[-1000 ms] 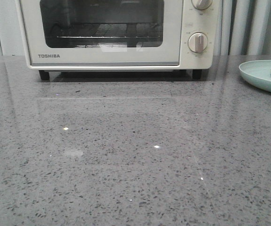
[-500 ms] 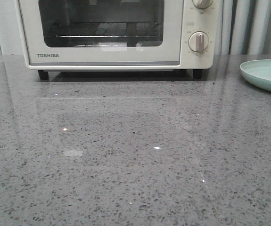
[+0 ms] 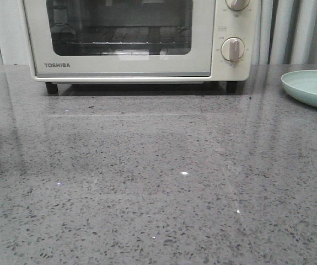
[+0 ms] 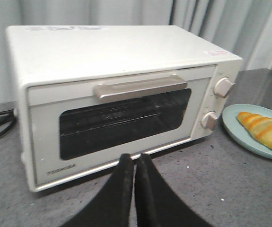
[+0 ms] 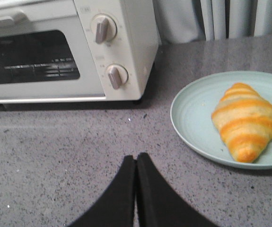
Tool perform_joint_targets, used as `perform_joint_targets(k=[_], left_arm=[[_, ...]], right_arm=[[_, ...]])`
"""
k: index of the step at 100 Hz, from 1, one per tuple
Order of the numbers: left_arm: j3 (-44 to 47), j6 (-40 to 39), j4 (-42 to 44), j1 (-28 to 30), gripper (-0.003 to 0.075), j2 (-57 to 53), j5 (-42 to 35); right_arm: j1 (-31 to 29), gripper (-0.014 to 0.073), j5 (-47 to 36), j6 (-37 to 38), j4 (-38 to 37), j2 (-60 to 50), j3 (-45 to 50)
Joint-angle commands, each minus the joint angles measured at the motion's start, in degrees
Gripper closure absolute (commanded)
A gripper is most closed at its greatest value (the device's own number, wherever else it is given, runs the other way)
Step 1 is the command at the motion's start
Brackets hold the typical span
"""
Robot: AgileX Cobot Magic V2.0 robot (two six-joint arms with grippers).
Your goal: Put bread in oven
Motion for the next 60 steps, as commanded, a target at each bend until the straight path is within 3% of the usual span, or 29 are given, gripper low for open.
perform_joint_targets(k=[1, 17, 60], left_arm=[[-6.7, 0.8, -1.7, -3.4, 0.0742, 5.5, -2.8], [-14.8, 0.8, -1.7, -6.5, 0.0742, 14.3, -3.4], [-27.1, 0.8, -1.7, -6.5, 0.0742, 29.8, -4.3]], right_arm=[[0.0, 0.0641, -3.1, -0.2, -0.7, 0.8, -2.2], [0.0, 0.0641, -2.1, -0.2, -0.7, 0.7, -2.2], [0.0, 0.0641, -0.3, -0.2, -0.7, 0.7, -2.2]])
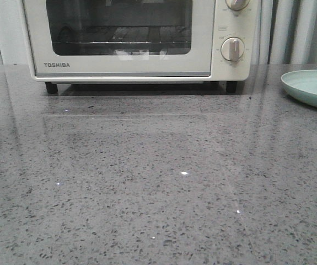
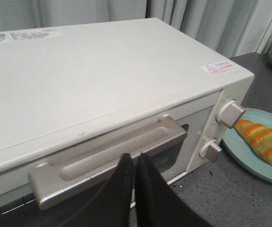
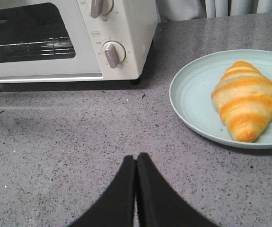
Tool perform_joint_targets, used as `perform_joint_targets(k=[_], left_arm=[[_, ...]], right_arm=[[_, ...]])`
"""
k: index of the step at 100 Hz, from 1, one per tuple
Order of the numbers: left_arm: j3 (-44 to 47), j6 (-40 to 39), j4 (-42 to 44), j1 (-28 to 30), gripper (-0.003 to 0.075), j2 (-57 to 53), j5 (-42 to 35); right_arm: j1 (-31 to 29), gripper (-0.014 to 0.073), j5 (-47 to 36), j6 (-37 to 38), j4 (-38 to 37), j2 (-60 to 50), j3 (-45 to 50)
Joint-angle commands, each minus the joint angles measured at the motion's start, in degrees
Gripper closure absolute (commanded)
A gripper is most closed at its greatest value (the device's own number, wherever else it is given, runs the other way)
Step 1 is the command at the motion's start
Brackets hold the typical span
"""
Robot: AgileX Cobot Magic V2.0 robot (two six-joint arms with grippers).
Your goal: Put bread in oven
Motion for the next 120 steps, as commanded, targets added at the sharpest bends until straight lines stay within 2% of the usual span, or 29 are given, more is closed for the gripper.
perform_joint_targets(k=[1, 43, 93, 120], left_arm=[[-3.3, 0.2, -1.7, -0.6, 0.0742, 0.3, -3.2], [-3.8, 0.2, -1.7, -0.6, 0.0741, 4.1, -11.1], [-4.2, 0.2, -0.2, -0.6, 0.0741, 8.1, -10.6], [-4.0, 0.1, 1.4, -0.6, 0.0742, 7.7, -3.9]], right_arm=[[0.0, 0.0641, -3.9, -0.2, -0.6, 0.7, -2.2], [0.0, 0.0641, -3.8, -0.2, -0.6, 0.7, -2.2], [0.0, 0.0641, -3.4, -0.2, -0.6, 0.7, -2.2], [0.0, 0.0641, -3.3, -0.2, 0.3, 0.7, -2.2]])
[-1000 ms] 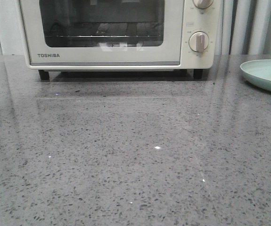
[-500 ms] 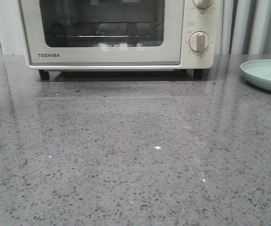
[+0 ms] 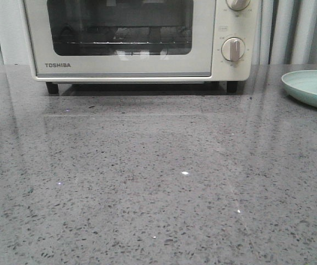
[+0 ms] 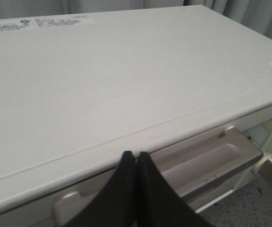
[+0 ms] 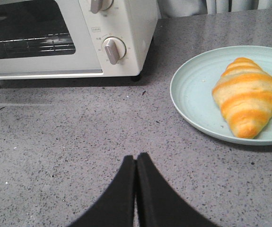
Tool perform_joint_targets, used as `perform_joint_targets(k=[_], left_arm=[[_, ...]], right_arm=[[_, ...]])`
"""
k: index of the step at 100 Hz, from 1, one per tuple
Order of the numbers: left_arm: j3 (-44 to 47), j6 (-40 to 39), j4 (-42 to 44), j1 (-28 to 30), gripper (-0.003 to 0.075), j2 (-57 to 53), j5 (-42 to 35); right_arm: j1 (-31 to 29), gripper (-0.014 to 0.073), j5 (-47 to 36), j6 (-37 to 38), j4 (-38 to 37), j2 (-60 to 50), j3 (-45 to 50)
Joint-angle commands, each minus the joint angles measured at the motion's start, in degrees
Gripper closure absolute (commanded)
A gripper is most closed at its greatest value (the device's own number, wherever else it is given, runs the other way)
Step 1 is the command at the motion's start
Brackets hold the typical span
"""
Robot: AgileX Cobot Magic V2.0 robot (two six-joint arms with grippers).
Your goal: Put bread in oven
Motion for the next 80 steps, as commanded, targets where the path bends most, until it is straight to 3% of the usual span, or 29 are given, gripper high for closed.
perform_joint_targets(k=[1, 37, 80], left_arm=[[-1.1, 0.0, 0.3, -0.4, 0.0742, -1.6, 3.3], [6.7, -0.3, 0.5, -0.4, 0.0742, -5.8, 5.1], [19.4, -0.3, 0.3, -0.7, 0.0742, -7.8, 5.6]], right_arm=[[0.0, 0.0641, -3.8, -0.2, 0.3, 0.7, -2.2], [0.0, 0.0641, -4.2, -0.2, 2.3, 0.7, -2.6], [0.0, 0.0641, -5.8, -0.2, 2.3, 0.7, -10.7]])
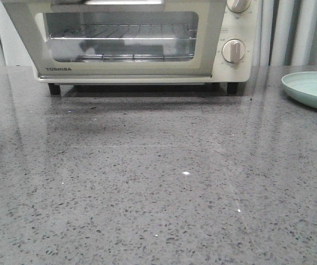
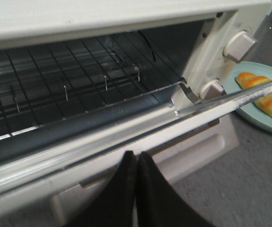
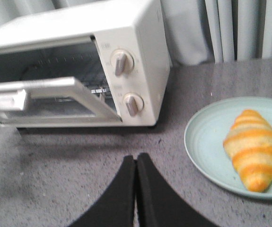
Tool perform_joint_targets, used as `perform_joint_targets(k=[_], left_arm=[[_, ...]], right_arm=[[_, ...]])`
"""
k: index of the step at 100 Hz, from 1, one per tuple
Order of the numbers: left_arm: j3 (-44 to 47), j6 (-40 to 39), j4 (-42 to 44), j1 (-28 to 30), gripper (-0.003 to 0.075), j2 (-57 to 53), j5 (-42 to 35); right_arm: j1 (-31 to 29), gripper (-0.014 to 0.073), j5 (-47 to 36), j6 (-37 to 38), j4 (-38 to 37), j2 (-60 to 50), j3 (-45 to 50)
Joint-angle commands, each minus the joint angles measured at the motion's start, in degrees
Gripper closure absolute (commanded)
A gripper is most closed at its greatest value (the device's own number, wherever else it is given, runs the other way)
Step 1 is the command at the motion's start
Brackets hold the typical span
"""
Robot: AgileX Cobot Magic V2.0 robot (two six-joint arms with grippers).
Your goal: Put bread in oven
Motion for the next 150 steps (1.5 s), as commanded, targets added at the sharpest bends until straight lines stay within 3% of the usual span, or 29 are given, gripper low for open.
perform_joint_targets(k=[1, 57, 78, 104, 113, 130, 139, 150], left_arm=[[2.7, -0.3, 2.9, 0.4, 0.0742, 2.1, -0.3], [3.6, -0.3, 2.9, 0.4, 0.0742, 2.1, 3.6], [3.6, -0.3, 2.9, 0.4, 0.0742, 1.3, 11.9], [3.6, -0.3, 2.9, 0.4, 0.0742, -8.4, 13.2], [3.6, -0.3, 2.9, 0.4, 0.0742, -13.5, 13.2], [3.6, -0.3, 2.9, 0.4, 0.0742, -23.6, 14.0], [3.6, -0.3, 2.9, 0.4, 0.0742, -28.9, 14.2], [3.6, -0.3, 2.3, 0.4, 0.0742, -34.2, 13.9]], right_arm=[[0.0, 0.0641, -5.0, -0.2, 0.5, 0.7, -3.5], [0.0, 0.0641, -6.7, -0.2, 0.5, 1.2, -5.3], [0.0, 0.0641, -7.2, -0.2, -1.3, 3.6, -7.8], [-0.2, 0.0641, 1.0, -0.2, -6.6, 13.2, -18.0], [-2.0, 0.0641, 3.8, -0.2, -7.0, 17.4, -21.5], [-11.4, 0.0636, 9.2, 0.4, -7.0, 27.0, -26.3], [-16.6, 0.0552, 12.0, 0.4, -6.9, 32.0, -28.1], [-19.4, 0.0326, 15.0, 0.4, -6.9, 37.5, -29.5]])
